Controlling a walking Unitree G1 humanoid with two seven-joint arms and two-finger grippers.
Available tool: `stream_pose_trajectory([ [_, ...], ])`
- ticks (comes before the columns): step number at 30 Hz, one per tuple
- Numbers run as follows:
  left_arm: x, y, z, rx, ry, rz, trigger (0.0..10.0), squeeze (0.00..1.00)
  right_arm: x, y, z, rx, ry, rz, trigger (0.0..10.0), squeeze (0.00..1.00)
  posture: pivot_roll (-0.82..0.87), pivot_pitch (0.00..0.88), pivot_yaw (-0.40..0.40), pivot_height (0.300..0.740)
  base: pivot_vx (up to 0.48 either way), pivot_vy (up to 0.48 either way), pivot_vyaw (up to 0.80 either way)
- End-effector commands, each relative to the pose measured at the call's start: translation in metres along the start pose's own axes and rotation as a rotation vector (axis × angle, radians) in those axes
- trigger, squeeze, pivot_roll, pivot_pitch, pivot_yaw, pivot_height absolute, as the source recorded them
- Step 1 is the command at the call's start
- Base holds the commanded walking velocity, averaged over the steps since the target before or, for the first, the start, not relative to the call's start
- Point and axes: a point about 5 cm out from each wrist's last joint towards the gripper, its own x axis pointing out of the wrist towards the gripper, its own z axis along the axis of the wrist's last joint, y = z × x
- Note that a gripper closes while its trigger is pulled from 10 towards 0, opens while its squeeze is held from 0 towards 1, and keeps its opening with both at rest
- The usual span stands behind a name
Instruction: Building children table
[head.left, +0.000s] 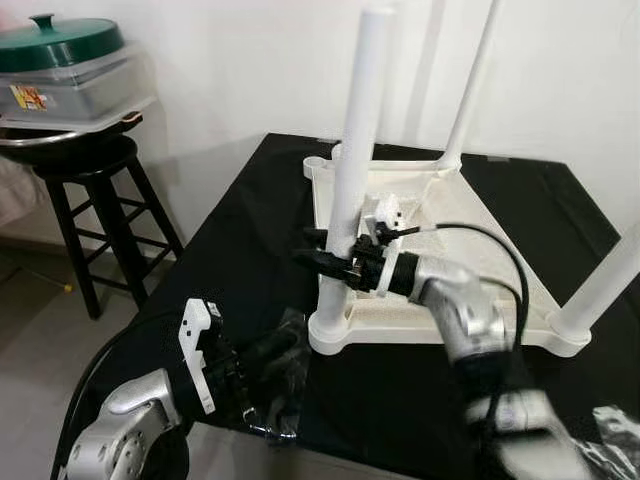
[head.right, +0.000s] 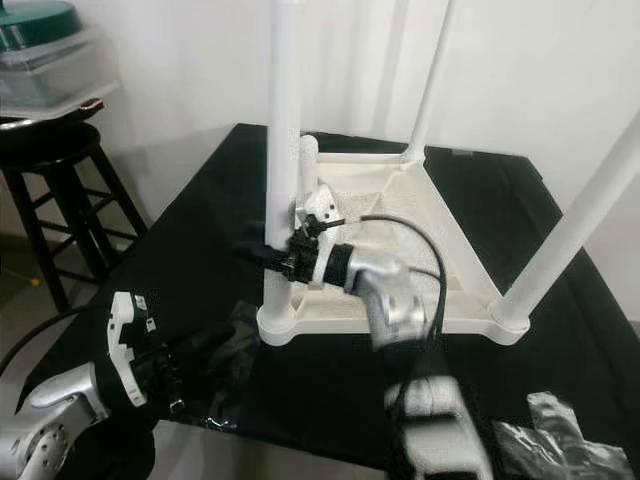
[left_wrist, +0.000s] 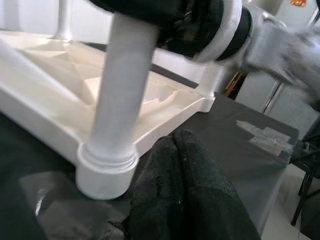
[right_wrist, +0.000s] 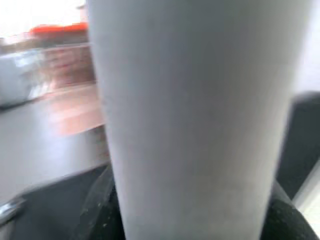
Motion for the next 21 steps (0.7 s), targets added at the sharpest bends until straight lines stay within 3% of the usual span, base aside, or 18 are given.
stream_pose_trajectory([
  [1,-0.003,0.000,0.000,-0.010,0.004,-0.002,10.0,0.00,-0.015,-0.003,-0.034,0.058,0.147,-0.198,0.0,0.00,-0.06,0.000,-0.035,0.740,0.000,0.000,0.00],
  [4,-0.003,0.000,0.000,-0.009,0.004,0.000,10.0,0.00,-0.018,-0.006,-0.037,0.012,0.165,-0.265,0.0,0.00,-0.07,0.000,-0.022,0.740,0.000,0.000,0.00],
  [9,-0.003,-0.001,0.000,-0.010,0.013,-0.008,10.0,0.00,-0.015,-0.003,-0.039,0.001,0.193,-0.220,0.0,0.00,-0.05,0.000,-0.036,0.740,0.000,0.000,0.00],
  [10,-0.003,-0.001,0.000,-0.010,0.007,-0.001,10.0,0.00,-0.015,-0.004,-0.037,0.007,0.195,-0.228,10.0,0.00,-0.05,0.000,-0.038,0.740,0.000,0.000,0.00],
  [13,-0.002,-0.001,-0.001,-0.010,0.003,0.004,10.0,0.00,-0.014,-0.006,-0.036,0.016,0.195,-0.235,10.0,0.00,-0.05,0.000,-0.039,0.740,0.000,0.000,0.00],
  [14,-0.002,-0.001,-0.001,-0.010,0.002,0.004,10.0,0.00,-0.011,-0.007,-0.032,0.021,0.182,-0.156,10.0,0.23,-0.04,0.000,-0.038,0.740,0.000,0.000,0.00],
  [15,-0.002,-0.001,-0.001,-0.010,0.002,0.004,10.0,0.00,-0.011,-0.007,-0.032,0.021,0.182,-0.156,10.0,0.23,-0.04,0.000,-0.038,0.740,0.000,0.000,0.00],
  [16,-0.001,-0.001,-0.002,-0.011,0.004,0.002,10.0,0.00,-0.007,-0.007,-0.024,0.036,0.158,-0.022,10.0,1.00,-0.04,0.000,-0.039,0.740,0.000,0.000,0.00],
  [18,-0.001,-0.001,-0.002,-0.011,0.004,0.002,10.0,0.00,-0.007,-0.007,-0.024,0.036,0.158,-0.022,10.0,1.00,-0.04,0.000,-0.039,0.740,0.000,0.000,0.00],
  [20,0.001,-0.002,-0.003,-0.012,0.008,-0.003,10.0,0.00,-0.002,-0.003,0.000,-0.019,0.106,0.311,10.0,1.00,-0.02,0.000,-0.054,0.740,0.000,0.000,0.00],
  [21,0.001,-0.002,-0.003,-0.012,0.008,-0.003,10.0,0.00,-0.002,-0.003,0.000,-0.019,0.106,0.311,10.0,1.00,-0.02,0.000,-0.054,0.740,0.000,0.000,0.00],
])
